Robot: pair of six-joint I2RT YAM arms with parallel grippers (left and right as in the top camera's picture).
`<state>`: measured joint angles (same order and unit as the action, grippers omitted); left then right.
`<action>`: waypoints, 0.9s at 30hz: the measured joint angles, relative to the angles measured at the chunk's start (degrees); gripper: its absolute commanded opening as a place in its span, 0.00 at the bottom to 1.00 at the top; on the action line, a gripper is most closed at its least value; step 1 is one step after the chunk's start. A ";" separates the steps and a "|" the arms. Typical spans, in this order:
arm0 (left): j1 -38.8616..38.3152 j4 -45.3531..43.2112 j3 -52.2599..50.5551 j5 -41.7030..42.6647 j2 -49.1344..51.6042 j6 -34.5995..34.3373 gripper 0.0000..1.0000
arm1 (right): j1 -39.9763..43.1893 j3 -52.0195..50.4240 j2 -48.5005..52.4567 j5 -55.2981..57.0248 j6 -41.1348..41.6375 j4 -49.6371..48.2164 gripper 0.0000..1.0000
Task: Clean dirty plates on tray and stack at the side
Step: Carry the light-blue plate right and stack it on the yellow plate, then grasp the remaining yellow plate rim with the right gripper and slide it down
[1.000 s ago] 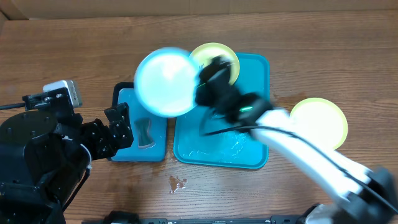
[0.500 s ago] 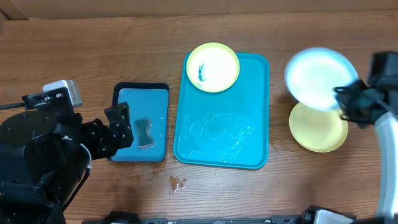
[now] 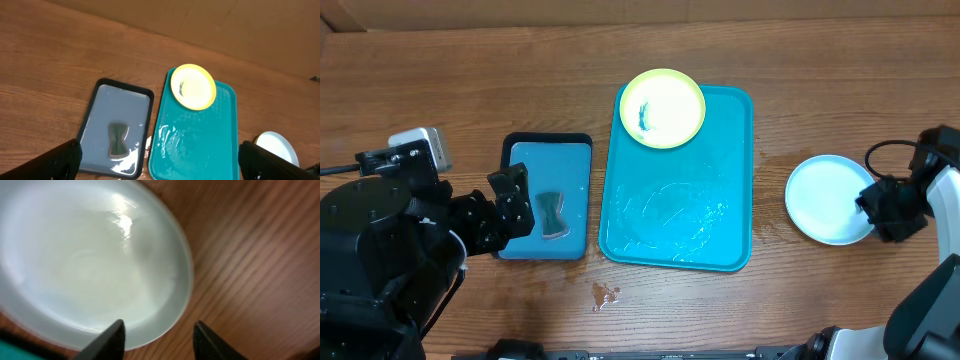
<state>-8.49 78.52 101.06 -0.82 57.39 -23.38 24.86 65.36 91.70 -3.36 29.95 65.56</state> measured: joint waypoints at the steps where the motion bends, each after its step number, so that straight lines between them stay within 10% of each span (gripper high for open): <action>1: 0.00 -0.31 0.00 0.00 0.00 0.00 1.00 | -0.83 1.03 -0.39 -1.53 -0.96 -0.02 0.49; 8: 0.00 -0.55 0.00 0.00 0.00 0.00 1.00 | -14.08 12.70 -6.03 -14.84 -10.43 -6.49 0.41; 17: 0.00 -0.57 0.00 0.00 0.83 0.00 1.00 | -36.28 15.58 -3.43 -7.15 -14.16 -28.83 0.74; 27: 0.00 -0.52 0.00 0.00 1.92 0.00 1.00 | -42.01 15.54 21.03 3.48 -14.99 -46.95 0.83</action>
<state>-8.49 78.00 101.06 -0.82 59.31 -23.38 -17.15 80.90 112.73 0.12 14.96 18.61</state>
